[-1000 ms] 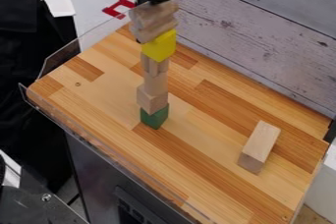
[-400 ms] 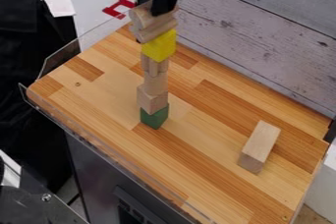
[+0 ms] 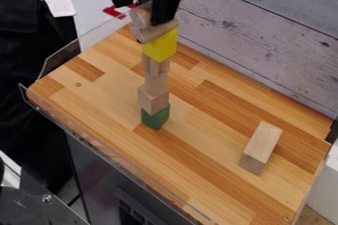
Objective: Move the pill shape from the tower to the top of the table
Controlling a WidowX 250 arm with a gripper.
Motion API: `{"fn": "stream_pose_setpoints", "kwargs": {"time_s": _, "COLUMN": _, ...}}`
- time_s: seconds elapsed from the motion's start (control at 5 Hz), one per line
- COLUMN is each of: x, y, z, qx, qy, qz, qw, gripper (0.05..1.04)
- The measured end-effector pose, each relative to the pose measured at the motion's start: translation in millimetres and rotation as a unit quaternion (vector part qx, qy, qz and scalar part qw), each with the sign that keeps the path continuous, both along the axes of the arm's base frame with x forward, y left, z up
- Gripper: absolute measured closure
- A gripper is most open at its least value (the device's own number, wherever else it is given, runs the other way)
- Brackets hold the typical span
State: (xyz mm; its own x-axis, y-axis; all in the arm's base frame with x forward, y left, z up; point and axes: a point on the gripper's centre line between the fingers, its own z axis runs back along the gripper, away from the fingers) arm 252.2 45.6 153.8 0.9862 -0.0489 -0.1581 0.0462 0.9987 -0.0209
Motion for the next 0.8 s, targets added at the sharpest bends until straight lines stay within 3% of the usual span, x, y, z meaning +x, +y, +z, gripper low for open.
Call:
{"fn": "stream_pose_setpoints", "kwargs": {"time_s": 0.2, "x": 0.0, "y": 1.0, "z": -0.4, "qx": -0.003, "qy": -0.001, "qz": 0.002, "qw": 1.0000, "gripper": 0.431}}
{"fn": "stream_pose_setpoints", "kwargs": {"time_s": 0.4, "x": -1.0, "y": 2.3, "z": -0.3, "qx": -0.005, "qy": 0.001, "qz": 0.005, "qw": 1.0000, "gripper": 0.559}}
{"fn": "stream_pose_setpoints", "kwargs": {"time_s": 0.8, "x": -2.2, "y": 2.0, "z": 3.4, "qx": -0.008, "qy": 0.006, "qz": 0.004, "qw": 0.9999, "gripper": 0.560}}
